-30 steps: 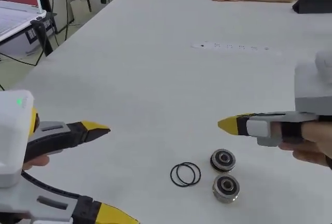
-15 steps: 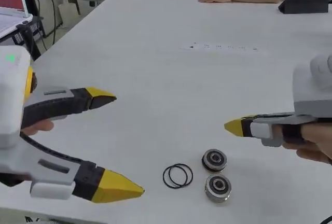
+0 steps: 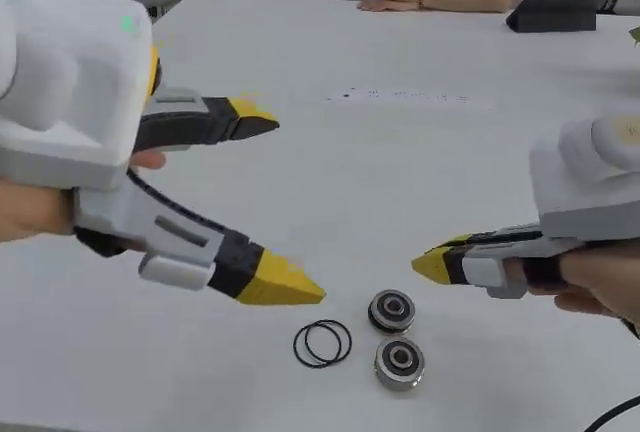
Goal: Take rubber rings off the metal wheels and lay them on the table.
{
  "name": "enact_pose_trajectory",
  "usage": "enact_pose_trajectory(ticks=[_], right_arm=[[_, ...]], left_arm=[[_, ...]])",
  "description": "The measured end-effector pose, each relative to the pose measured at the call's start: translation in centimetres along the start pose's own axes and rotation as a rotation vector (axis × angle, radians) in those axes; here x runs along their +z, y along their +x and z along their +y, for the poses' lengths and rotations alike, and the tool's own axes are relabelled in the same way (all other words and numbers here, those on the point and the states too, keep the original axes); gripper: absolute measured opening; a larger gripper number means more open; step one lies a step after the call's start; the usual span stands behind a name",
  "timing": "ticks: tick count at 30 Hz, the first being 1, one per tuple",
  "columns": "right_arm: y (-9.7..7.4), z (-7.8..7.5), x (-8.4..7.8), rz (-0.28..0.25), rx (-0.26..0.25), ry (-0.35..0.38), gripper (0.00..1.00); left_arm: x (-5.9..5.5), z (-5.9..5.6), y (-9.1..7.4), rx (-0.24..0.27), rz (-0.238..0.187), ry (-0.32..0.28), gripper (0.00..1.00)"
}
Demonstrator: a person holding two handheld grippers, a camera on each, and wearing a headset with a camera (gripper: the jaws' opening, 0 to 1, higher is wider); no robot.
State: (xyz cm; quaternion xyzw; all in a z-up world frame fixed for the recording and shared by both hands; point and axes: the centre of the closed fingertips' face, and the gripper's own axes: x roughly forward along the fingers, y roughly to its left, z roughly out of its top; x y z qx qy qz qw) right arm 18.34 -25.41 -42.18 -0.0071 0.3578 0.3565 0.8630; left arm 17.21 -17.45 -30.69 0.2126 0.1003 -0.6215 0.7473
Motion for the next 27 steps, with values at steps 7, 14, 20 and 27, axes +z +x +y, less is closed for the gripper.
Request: enact_pose_trajectory(ticks=[7, 14, 20, 27], right_arm=[[-0.4, -0.4, -0.7, -0.011, 0.001, -0.018, 0.12], [0.1, -0.5, -1.2, -0.013, 0.02, -0.029, 0.16], [0.5, -0.8, -2.1, 0.003, 0.027, -0.054, 0.17], [1.2, -1.6, -3.9, 0.061, 0.019, -0.063, 0.18]], left_arm=[[2.0, 0.8, 3.6, -0.021, -0.046, 0.039, 0.83], [1.3, 0.9, 6.8, -0.01, -0.076, 0.041, 0.73], [-1.8, 1.6, 8.0, 0.037, -0.093, -0.028, 0.62], [-5.5, 0.7, 9.0, -0.001, -0.05, -0.095, 0.45]])
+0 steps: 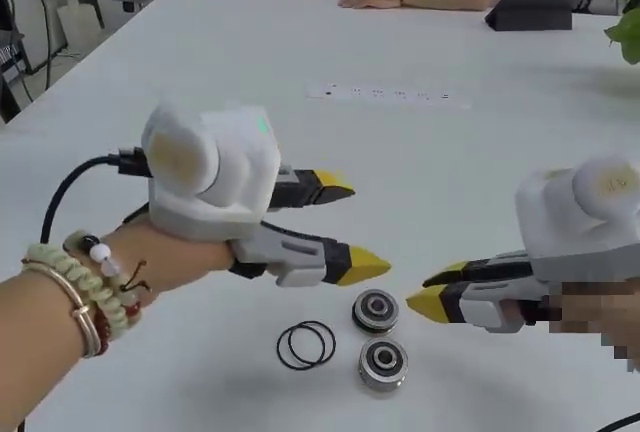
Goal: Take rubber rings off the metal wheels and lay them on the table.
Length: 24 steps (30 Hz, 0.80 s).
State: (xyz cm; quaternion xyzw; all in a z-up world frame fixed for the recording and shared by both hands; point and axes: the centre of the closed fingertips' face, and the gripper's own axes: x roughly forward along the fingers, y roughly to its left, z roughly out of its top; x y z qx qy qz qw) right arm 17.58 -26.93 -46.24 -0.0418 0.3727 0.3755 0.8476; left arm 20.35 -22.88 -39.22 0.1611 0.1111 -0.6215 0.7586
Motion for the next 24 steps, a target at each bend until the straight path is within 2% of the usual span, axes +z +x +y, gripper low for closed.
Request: enact_pose_trajectory(ticks=[3, 8, 14, 18, 24], right_arm=[[0.3, 0.3, -0.2, 0.011, 0.011, -0.031, 0.19], [0.8, 0.8, -0.8, 0.038, 0.028, -0.09, 0.22], [1.2, 1.5, -0.9, 0.048, 0.045, -0.143, 0.28], [1.3, 1.3, -1.2, 0.064, 0.034, -0.166, 0.28], [1.7, 1.5, -1.3, 0.069, 0.038, -0.194, 0.28]], left_arm=[[-0.6, -0.1, 0.4, -0.004, 0.008, -0.01, 0.42], [-1.8, -1.2, 1.3, -0.041, 0.041, -0.01, 0.38], [-4.2, -2.7, 2.1, -0.085, 0.137, 0.031, 0.32], [-4.4, -3.0, 2.2, -0.093, 0.142, 0.038, 0.3], [-4.7, -3.2, 2.5, -0.096, 0.143, 0.023, 0.22]])
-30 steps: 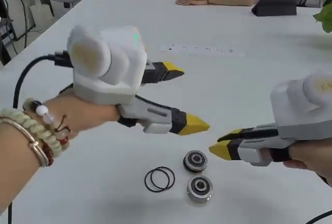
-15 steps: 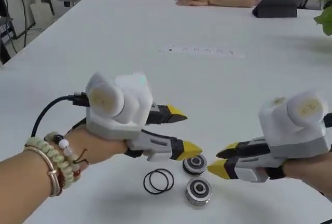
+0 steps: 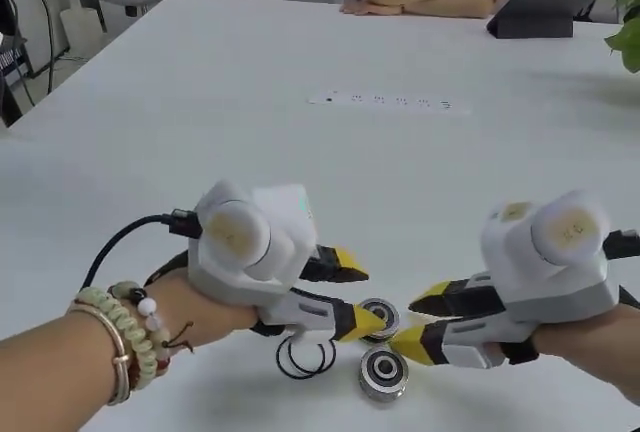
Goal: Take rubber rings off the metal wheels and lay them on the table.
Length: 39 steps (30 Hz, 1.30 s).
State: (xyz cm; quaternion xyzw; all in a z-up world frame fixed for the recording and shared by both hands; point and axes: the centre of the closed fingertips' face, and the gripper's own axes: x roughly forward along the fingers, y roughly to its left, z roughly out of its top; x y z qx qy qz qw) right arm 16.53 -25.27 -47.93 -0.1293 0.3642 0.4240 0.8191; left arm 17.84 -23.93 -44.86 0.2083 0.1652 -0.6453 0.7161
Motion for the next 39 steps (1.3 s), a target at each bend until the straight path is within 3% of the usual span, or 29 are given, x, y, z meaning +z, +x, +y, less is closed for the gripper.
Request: enact_pose_trajectory(ticks=[7, 22, 39], right_arm=[[0.1, 0.4, 0.1, -0.006, 0.019, -0.009, 0.28], [0.5, 0.9, 0.7, -0.037, 0.039, 0.018, 0.27], [0.8, 1.2, 0.5, -0.024, 0.043, 0.016, 0.27]], left_arm=[[-0.7, -0.4, 0.6, 0.003, 0.037, 0.02, 0.18], [-0.8, -0.6, 0.7, -0.007, 0.023, -0.045, 0.08], [-0.8, -0.7, 0.9, -0.008, -0.001, -0.073, 0.07]])
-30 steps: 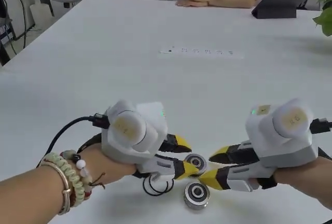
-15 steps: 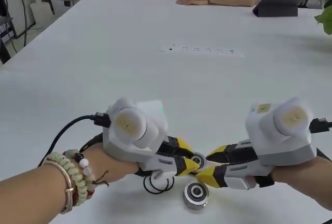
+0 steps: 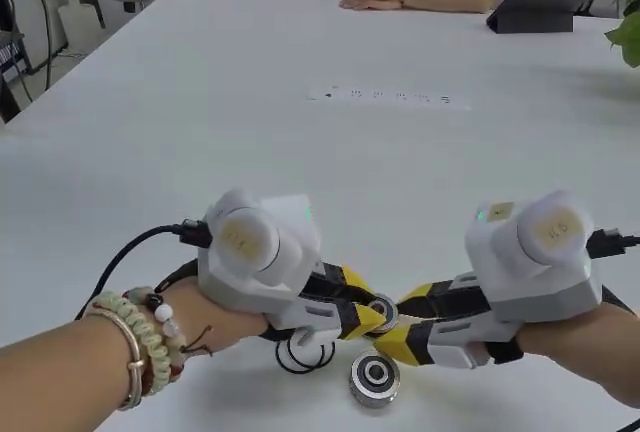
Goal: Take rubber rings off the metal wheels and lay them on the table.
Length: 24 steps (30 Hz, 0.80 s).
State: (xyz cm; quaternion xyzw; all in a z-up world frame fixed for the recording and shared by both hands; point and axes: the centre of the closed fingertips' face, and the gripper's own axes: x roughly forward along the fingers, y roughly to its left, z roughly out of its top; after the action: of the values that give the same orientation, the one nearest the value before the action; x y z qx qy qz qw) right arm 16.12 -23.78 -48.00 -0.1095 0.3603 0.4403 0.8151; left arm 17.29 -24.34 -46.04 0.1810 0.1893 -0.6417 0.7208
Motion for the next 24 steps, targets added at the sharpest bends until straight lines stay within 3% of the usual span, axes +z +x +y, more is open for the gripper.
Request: enact_pose_trajectory(ticks=[5, 24], right_arm=[[0.07, -0.1, 0.21, -0.011, -0.006, 0.0, 0.26], [-0.26, -0.46, -0.1, 0.016, -0.012, -0.129, 0.18]], left_arm=[[0.0, -0.01, -0.02, -0.002, 0.001, 0.003, 0.07], [0.04, -0.08, -0.01, 0.002, -0.009, -0.007, 0.07]])
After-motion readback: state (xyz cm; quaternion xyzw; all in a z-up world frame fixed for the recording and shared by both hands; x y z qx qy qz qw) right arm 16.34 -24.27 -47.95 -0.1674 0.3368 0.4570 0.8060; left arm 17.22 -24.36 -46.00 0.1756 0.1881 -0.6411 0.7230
